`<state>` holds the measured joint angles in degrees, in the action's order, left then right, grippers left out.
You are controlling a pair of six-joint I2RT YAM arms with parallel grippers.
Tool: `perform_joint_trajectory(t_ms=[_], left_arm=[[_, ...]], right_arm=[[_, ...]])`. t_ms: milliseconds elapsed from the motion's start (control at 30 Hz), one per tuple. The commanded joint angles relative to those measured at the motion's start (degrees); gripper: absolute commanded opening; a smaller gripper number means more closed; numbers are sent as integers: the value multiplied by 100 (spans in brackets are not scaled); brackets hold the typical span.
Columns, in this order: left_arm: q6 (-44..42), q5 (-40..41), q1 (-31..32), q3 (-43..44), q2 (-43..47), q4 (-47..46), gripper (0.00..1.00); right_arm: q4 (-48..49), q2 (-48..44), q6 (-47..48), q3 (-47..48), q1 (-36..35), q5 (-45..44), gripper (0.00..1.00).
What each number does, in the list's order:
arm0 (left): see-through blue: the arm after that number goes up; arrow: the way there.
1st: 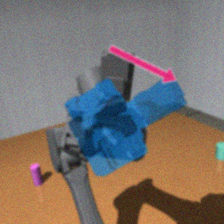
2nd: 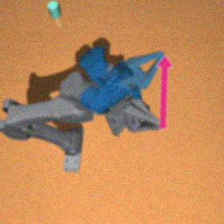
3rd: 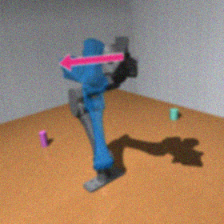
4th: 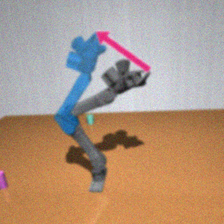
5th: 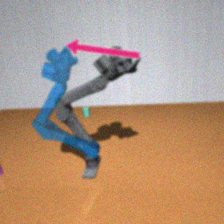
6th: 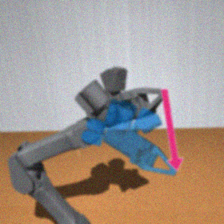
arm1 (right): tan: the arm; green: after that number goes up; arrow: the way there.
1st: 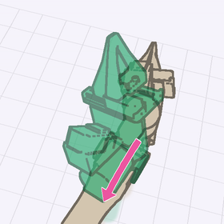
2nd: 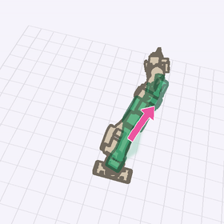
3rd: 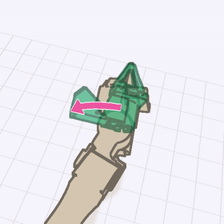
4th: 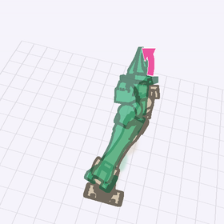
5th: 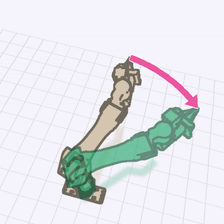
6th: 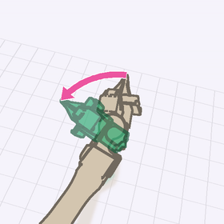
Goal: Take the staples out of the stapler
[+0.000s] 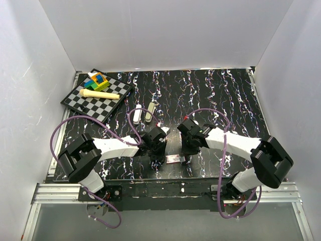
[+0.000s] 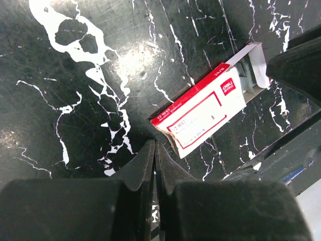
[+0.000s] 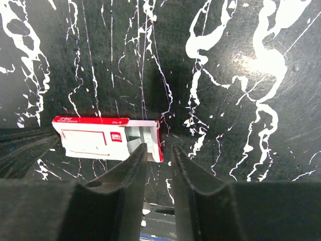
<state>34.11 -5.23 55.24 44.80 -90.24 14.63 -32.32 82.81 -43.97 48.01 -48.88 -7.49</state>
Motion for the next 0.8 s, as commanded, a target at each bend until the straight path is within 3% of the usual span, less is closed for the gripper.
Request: perform_joint_trajectory(t_ms=[0, 67, 767], left_arm=[[8, 146, 22, -76, 296, 145, 0], [8, 163, 22, -76, 331, 171, 0], [-45, 128, 22, 231, 156, 198, 0]], right_arm=[[14, -370, 98, -11, -42, 28, 39], [32, -432, 99, -55, -51, 28, 45], [270, 60, -42, -116, -253, 204, 46]])
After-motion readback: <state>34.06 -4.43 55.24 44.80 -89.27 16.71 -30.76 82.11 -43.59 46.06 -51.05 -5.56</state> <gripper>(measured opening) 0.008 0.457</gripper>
